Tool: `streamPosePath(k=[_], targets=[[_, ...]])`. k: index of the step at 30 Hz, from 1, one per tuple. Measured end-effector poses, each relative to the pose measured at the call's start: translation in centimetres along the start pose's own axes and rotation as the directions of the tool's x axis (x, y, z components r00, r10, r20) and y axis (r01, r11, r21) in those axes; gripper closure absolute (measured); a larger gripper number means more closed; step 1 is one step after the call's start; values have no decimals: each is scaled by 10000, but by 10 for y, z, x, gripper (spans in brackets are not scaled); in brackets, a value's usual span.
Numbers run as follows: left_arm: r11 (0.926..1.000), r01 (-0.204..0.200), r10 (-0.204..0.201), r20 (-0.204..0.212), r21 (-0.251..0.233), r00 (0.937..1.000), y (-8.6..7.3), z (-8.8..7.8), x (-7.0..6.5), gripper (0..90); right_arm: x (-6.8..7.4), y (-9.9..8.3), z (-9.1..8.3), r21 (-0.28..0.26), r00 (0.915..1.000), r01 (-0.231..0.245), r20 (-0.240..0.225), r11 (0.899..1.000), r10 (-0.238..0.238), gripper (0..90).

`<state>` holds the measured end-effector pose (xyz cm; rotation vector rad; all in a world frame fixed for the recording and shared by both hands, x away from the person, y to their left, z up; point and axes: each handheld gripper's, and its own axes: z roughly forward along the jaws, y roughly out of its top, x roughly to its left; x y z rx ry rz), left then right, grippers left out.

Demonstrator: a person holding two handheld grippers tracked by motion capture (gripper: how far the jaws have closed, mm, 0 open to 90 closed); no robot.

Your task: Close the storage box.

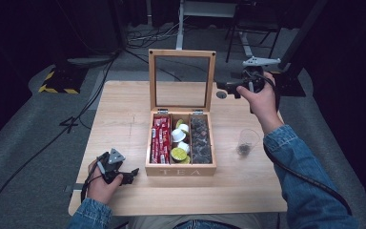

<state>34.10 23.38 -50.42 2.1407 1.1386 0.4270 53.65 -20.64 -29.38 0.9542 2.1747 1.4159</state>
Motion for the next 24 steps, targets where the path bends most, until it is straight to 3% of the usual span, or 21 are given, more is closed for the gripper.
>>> streamPosePath(k=[5, 11, 15, 24], targets=[[10000, 16, -16, 9, 1, 10000, 0, 0, 0, 143, -7, 10, 19, 106, 10000, 74, 58, 9999, -74, 221], [10000, 13, -13, 3, -7, 10000, 0, 0, 0, 142, -17, 21, 40, 89, 9998, 141, 157, 9999, -142, 368], [10000, 10, -10, 1, -5, 10000, 0, 0, 0, 142, -22, 27, 53, 33, 9997, 152, 206, 9999, -153, 404], [10000, 31, -31, -12, -13, 10000, 0, 0, 0, 143, -31, 27, 82, 18, 9989, -460, 89, 9989, 460, 427]])
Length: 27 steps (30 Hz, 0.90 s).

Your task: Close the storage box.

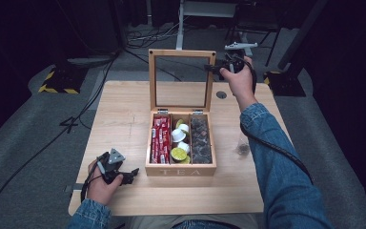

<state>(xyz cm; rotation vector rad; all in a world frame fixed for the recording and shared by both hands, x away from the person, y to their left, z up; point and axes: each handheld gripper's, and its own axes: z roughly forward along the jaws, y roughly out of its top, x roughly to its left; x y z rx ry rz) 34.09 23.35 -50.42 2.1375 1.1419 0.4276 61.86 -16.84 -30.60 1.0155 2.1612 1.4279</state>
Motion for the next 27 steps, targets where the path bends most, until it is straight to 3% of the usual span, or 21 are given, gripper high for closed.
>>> streamPosePath(k=[6, 12, 19, 27], targets=[[10000, -20, 20, -2, 21, 10000, 0, 0, 0, 141, -3, 0, 7, 39, 10000, -91, -18, 10000, 91, 458], [10000, -13, 13, 6, 24, 10000, 0, 0, 0, 141, -1, 1, 10, 206, 9998, 108, 165, 9997, -112, 500], [10000, -11, 11, 8, 20, 10000, 0, 0, 0, 141, -2, 4, 8, 200, 9994, 106, 340, 9997, -113, 556], [10000, -20, 20, 7, 22, 10000, 0, 0, 0, 141, -1, 4, 2, 109, 9998, 124, 177, 9999, -125, 571]])
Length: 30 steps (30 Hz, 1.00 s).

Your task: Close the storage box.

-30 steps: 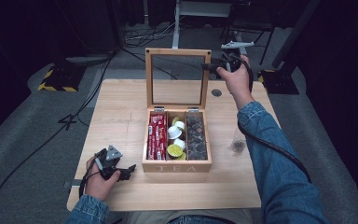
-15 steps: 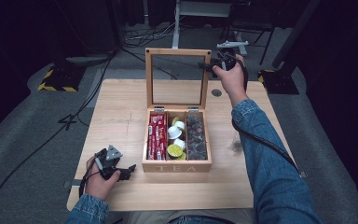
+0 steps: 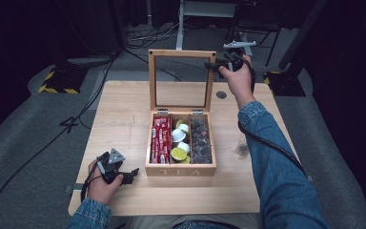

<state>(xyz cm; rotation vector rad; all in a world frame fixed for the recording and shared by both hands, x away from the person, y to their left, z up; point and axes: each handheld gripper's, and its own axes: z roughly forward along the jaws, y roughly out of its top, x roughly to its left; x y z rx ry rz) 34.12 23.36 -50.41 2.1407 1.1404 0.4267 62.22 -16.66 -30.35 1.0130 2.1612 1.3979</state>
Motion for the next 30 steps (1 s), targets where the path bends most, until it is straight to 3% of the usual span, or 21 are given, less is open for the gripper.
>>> streamPosePath(k=[17, 30], targets=[[10000, -20, 20, -6, 14, 10000, 0, 0, 0, 141, 23, -1, -41, -41, 9952, 808, -545, 9967, -809, 589], [10000, -80, 79, 127, 53, 9999, 2, 2, 2, 127, 46, -16, -75, -297, 9818, 1575, -1028, 9871, -1597, 618]])
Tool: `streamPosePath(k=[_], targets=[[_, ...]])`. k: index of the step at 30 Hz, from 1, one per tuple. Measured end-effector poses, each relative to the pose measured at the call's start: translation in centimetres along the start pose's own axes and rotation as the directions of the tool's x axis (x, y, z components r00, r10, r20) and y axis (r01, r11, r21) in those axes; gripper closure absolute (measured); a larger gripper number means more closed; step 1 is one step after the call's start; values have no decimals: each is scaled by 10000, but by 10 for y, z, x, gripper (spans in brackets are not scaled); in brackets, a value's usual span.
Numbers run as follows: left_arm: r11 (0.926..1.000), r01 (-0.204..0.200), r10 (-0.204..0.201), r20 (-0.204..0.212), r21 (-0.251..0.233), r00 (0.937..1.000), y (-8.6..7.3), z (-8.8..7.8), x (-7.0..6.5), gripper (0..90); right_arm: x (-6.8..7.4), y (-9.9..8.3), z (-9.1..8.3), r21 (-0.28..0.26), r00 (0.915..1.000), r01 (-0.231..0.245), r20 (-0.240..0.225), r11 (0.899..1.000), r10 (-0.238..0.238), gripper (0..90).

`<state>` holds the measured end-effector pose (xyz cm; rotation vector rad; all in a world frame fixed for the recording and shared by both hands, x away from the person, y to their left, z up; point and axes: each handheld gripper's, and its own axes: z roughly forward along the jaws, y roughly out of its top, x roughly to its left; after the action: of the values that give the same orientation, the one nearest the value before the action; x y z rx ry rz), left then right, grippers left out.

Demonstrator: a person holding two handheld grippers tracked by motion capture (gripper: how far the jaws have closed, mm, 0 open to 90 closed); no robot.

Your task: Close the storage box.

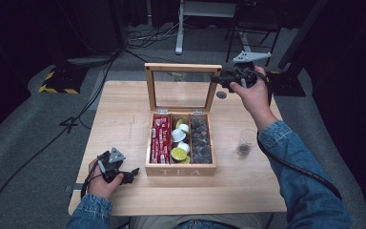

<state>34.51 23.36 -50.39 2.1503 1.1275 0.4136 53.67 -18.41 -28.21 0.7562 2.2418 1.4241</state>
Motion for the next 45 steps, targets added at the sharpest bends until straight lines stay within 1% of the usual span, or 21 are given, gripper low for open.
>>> streamPosePath(k=[3, 5, 6, 11, 18, 27, 40, 45], targets=[[10000, -2, 2, -17, -7, 10000, 0, 0, 0, 126, 7, -6, -7, -64, 9998, 177, -107, 9998, -178, 644], [10000, -21, 21, -25, -11, 10000, 1, 1, 1, 126, 12, -10, -11, -52, 9993, 219, -287, 9997, -220, 642], [10000, -11, 11, -32, -38, 10000, 1, 1, 0, 126, 15, -12, -13, -60, 9992, 241, -305, 9997, -243, 644], [10000, -6, 6, -32, -34, 10000, 1, 1, 0, 126, 29, -20, -22, -23, 9968, 721, -334, 9974, -721, 641], [10000, -25, 25, -25, -8, 10000, 1, 1, 0, 126, 46, -32, -33, 213, 9919, 1178, -497, 9928, -1166, 626], [10000, -21, 21, -24, -5, 10000, 1, 1, 0, 126, 62, -51, -41, 339, 9892, 1200, -886, 9922, -1167, 579], [10000, -19, 19, -28, -11, 10000, 1, 1, 0, 126, 76, -73, -46, 450, 9857, 1451, -936, 9884, -1404, 490], [10000, -32, 32, -58, -30, 10000, 1, 1, 0, 126, 79, -83, -46, 499, 9864, 1319, -1050, 9900, -1262, 443]])
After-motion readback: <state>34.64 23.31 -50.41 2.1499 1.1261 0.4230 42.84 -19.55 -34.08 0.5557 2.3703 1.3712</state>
